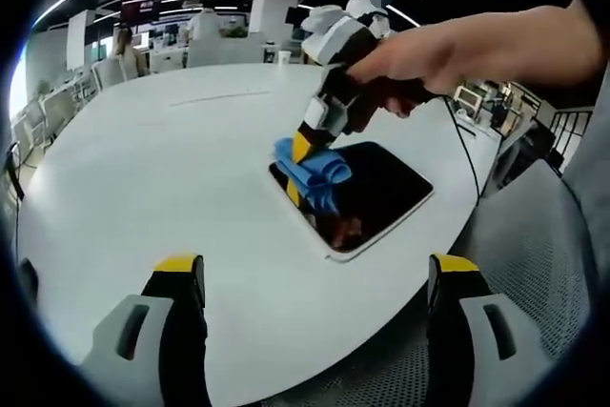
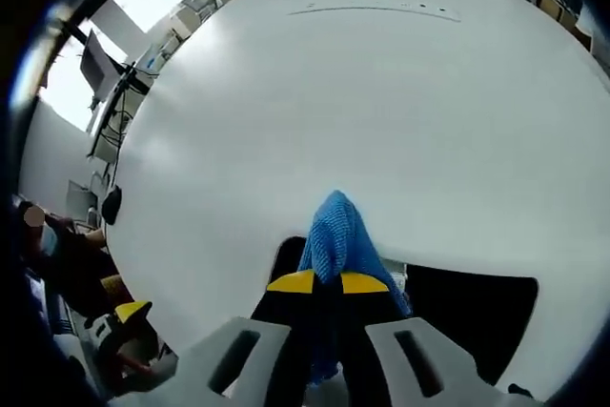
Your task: Wipe the mirror surface with the cleaning cloth until all visible marks leave the cleaned area.
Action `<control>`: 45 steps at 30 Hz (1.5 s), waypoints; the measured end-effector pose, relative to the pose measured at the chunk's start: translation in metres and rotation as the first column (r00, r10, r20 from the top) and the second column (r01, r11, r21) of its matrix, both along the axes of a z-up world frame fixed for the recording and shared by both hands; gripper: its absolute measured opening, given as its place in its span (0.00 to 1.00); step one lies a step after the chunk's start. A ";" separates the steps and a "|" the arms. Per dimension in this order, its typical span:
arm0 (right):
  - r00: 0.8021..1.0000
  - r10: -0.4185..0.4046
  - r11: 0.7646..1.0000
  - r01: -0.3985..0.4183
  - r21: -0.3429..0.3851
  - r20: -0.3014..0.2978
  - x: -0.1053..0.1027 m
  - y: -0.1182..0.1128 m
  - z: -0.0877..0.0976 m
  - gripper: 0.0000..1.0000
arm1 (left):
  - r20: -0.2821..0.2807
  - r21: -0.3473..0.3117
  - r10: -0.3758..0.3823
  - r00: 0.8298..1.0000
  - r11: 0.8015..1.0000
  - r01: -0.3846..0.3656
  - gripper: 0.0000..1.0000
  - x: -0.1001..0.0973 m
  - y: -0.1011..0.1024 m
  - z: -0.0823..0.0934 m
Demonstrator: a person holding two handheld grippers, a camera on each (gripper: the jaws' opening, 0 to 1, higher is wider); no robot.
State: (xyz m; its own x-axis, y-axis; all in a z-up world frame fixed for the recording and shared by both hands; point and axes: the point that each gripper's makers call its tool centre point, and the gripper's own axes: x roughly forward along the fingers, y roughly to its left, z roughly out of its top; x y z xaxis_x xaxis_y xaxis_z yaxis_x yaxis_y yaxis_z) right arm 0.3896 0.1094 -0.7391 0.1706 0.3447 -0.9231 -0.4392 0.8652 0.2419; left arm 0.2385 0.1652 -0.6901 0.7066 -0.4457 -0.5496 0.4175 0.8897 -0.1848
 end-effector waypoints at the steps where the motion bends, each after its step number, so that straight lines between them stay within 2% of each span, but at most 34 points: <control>1: 1.000 0.000 1.000 0.000 0.001 -0.001 0.000 0.001 0.000 0.02 | -0.003 -0.001 0.000 1.000 1.000 0.000 0.96 0.000 0.000 0.000; 8: 0.999 0.032 0.999 -0.032 -0.008 0.006 -0.003 0.011 0.001 0.02 | -0.004 0.001 0.000 1.000 1.000 0.000 0.96 0.001 0.001 -0.003; 17: 1.000 0.024 1.000 -0.024 0.010 -0.001 -0.002 0.019 0.000 0.01 | -0.001 0.003 0.007 1.000 1.000 -0.007 0.96 0.002 0.002 -0.004; 30: 1.000 0.017 1.000 -0.017 0.026 0.000 -0.003 0.019 0.000 0.01 | -0.004 0.009 0.008 1.000 1.000 -0.008 0.96 0.002 0.003 -0.006; 33: 0.999 0.033 0.999 -0.033 0.022 -0.018 -0.009 0.018 0.001 0.00 | -0.005 0.009 0.013 1.000 1.000 -0.013 0.96 0.002 0.004 -0.006; 45: 0.999 0.042 0.999 -0.042 0.032 -0.022 -0.027 0.014 0.000 0.01 | -0.002 0.015 0.024 1.000 1.000 -0.024 0.96 0.002 0.007 -0.005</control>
State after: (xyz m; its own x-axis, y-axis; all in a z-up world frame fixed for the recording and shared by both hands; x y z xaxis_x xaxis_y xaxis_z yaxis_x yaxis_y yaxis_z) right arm 0.3629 0.1231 -0.7391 0.1341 0.3802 -0.9151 -0.4689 0.8379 0.2794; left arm 0.2406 0.1717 -0.6953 0.7158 -0.4207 -0.5573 0.3961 0.9019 -0.1721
